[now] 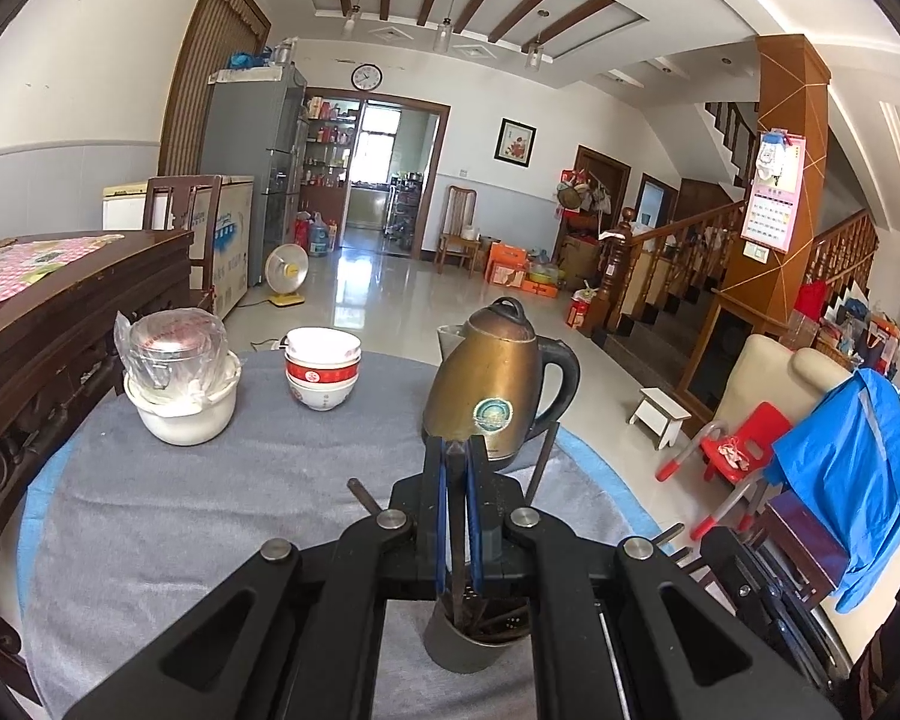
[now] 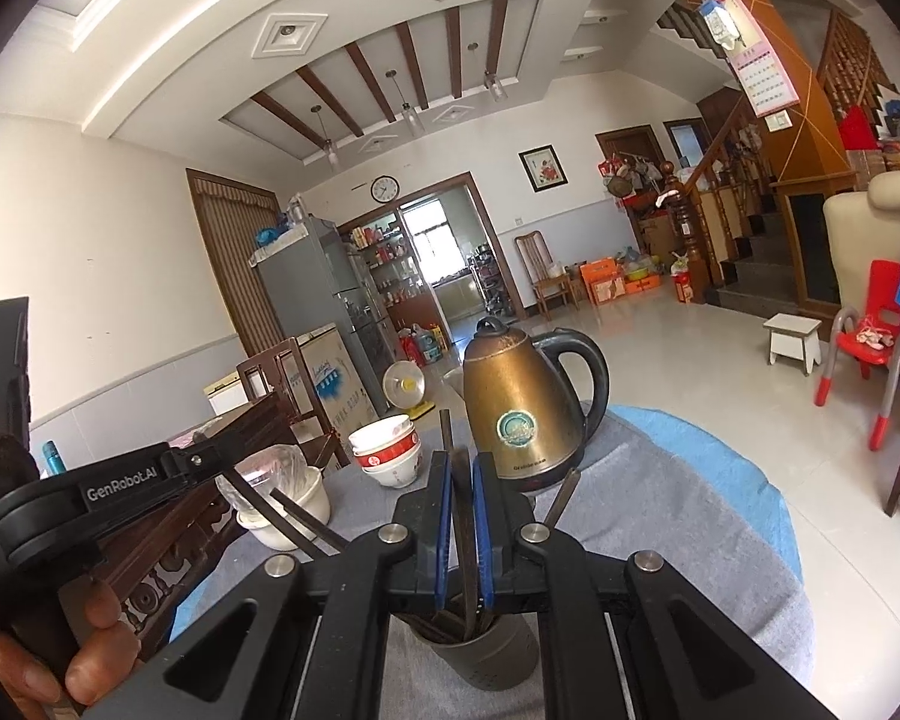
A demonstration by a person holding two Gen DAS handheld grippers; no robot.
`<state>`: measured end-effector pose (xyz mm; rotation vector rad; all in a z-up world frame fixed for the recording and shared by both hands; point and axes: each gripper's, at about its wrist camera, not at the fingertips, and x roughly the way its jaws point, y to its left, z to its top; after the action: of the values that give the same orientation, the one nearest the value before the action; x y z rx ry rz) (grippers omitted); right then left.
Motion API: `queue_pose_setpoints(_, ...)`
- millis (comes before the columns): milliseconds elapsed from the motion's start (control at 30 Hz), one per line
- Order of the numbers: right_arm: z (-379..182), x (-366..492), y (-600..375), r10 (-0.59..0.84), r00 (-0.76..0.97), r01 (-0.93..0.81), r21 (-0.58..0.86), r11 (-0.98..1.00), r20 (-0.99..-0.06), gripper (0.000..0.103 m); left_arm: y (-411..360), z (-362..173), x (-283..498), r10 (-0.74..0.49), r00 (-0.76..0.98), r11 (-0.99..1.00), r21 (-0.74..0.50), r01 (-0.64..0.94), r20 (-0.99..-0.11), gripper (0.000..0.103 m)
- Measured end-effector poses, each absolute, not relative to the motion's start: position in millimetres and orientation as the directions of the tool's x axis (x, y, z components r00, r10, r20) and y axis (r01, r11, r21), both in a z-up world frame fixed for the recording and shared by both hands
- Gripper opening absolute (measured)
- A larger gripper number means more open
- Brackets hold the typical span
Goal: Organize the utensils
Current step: 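Open both tools and lift them up away from the grey cup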
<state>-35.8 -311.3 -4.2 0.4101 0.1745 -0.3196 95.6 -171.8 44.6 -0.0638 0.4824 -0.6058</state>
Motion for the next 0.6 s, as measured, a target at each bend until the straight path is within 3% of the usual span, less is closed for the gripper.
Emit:
queue_pose_setpoints(133, -4.7, -35.7, -312.1, -0.259, 0.936, 0.335, 0.377, 0.863, -0.24, 0.009, -166.3, 45.8, 92.4, -0.552, 0.724, 0.829, -0.185, 0.527, -0.414, 0.009)
queue_pose_setpoints(233, -4.1, -38.0, -310.6, -0.249, 0.937, 0.329, 0.385, 0.862, -0.244, 0.009, -164.6, 48.9, 88.2, -0.545, 0.732, 0.834, -0.178, 0.522, -0.408, 0.027)
queue_pose_setpoints(333, -2.5, -39.1, -309.1, -0.243, 0.938, 0.326, 0.391, 0.861, -0.247, 0.009, -158.3, 51.8, 84.7, -0.542, 0.742, 0.837, -0.175, 0.518, -0.394, 0.032)
queue_pose_setpoints(433, -1.3, -42.7, -308.3, -0.236, 0.939, 0.323, 0.411, 0.853, -0.249, 0.011, -152.2, 55.6, 80.0, -0.537, 0.75, 0.84, -0.168, 0.515, -0.386, 0.045)
queue_pose_setpoints(533, 0.4, -47.9, -307.0, -0.229, 0.941, 0.32, 0.43, 0.844, -0.25, 0.019, -145.6, 58.8, 72.8, -0.526, 0.764, 0.848, -0.154, 0.508, -0.374, 0.059)
queue_pose_setpoints(600, 1.1, -53.1, -304.5, -0.232, 0.942, 0.32, 0.436, 0.841, -0.244, 0.041, -140.4, 59.8, 67.1, -0.517, 0.769, 0.852, -0.137, 0.506, -0.377, 0.071)
